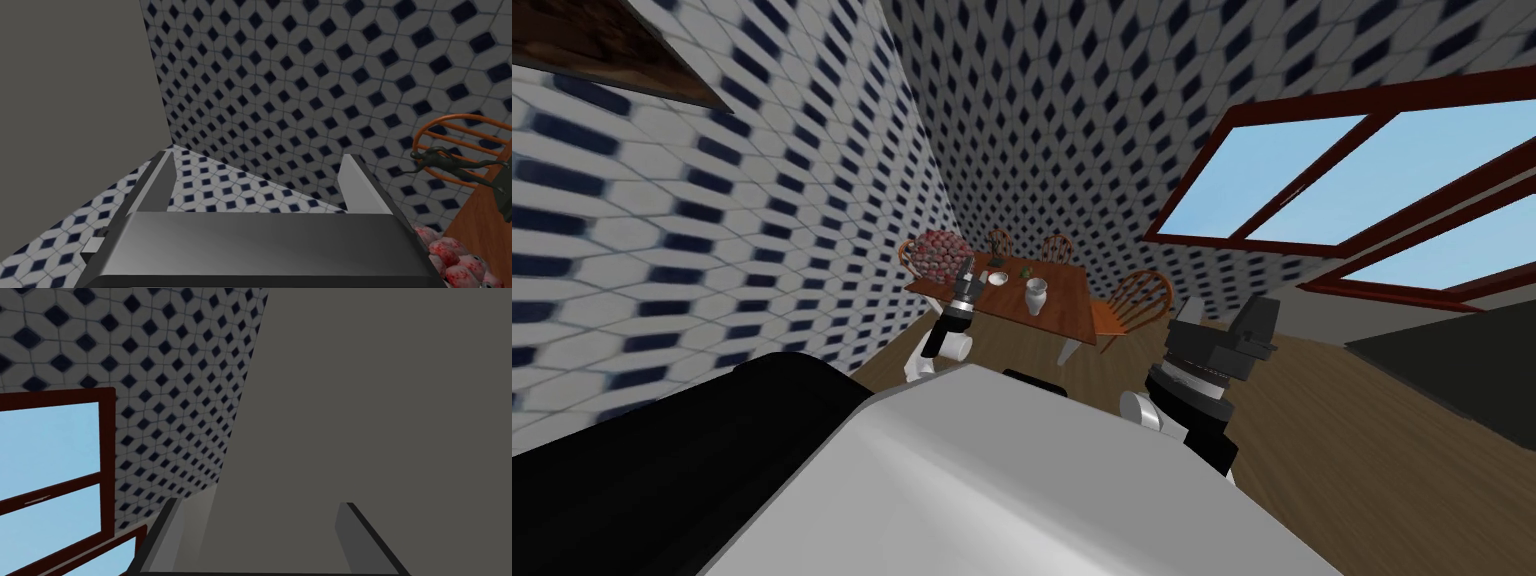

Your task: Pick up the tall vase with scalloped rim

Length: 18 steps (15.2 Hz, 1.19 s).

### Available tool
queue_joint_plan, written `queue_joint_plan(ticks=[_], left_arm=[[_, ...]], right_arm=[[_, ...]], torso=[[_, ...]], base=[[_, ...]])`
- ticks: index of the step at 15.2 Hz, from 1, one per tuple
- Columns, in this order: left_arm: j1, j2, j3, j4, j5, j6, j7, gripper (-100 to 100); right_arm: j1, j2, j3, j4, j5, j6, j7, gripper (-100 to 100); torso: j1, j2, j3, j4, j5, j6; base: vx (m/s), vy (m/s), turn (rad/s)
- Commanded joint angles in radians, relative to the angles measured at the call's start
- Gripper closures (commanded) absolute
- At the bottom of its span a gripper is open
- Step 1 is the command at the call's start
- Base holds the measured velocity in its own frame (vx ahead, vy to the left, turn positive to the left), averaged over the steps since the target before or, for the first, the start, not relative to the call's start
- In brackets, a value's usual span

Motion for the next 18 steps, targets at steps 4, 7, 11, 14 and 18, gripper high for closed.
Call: queue_joint_plan(ticks=[4, 7, 11, 14, 18], left_arm=[[-0.012, 0.024, 0.027, -0.001, 0.030, 0.109, 0.023, -100], [-0.020, 0.038, 0.044, -0.001, 0.049, 0.165, 0.038, -100], [-0.029, 0.051, 0.063, -0.001, 0.069, 0.246, 0.052, -100], [-0.038, 0.064, 0.081, -0.001, 0.089, 0.314, 0.068, -100], [-0.047, 0.076, 0.101, -0.001, 0.110, 0.385, 0.084, -100]], right_arm=[[0.000, 0.000, 0.000, 0.000, 0.000, 0.000, 0.000, 0], [0.000, 0.000, 0.000, 0.000, 0.000, 0.000, 0.000, 0], [0.000, 0.000, 0.000, 0.000, 0.000, 0.000, 0.000, 0], [0.000, 0.000, 0.000, 0.000, 0.000, 0.000, 0.000, 0], [0.000, 0.000, 0.000, 0.000, 0.000, 0.000, 0.000, 0]], torso=[[0.000, 0.000, 0.000, 0.000, 0.000, 0.000], [0.000, 0.000, 0.000, 0.000, 0.000, 0.000], [0.000, 0.000, 0.000, 0.000, 0.000, 0.000], [0.000, 0.000, 0.000, 0.000, 0.000, 0.000], [0.000, 0.000, 0.000, 0.000, 0.000, 0.000]], base=[[0.012, -0.005, -0.120], [0.013, -0.005, -0.092], [0.014, -0.003, -0.105], [0.014, -0.004, -0.111], [0.012, -0.004, -0.088]])
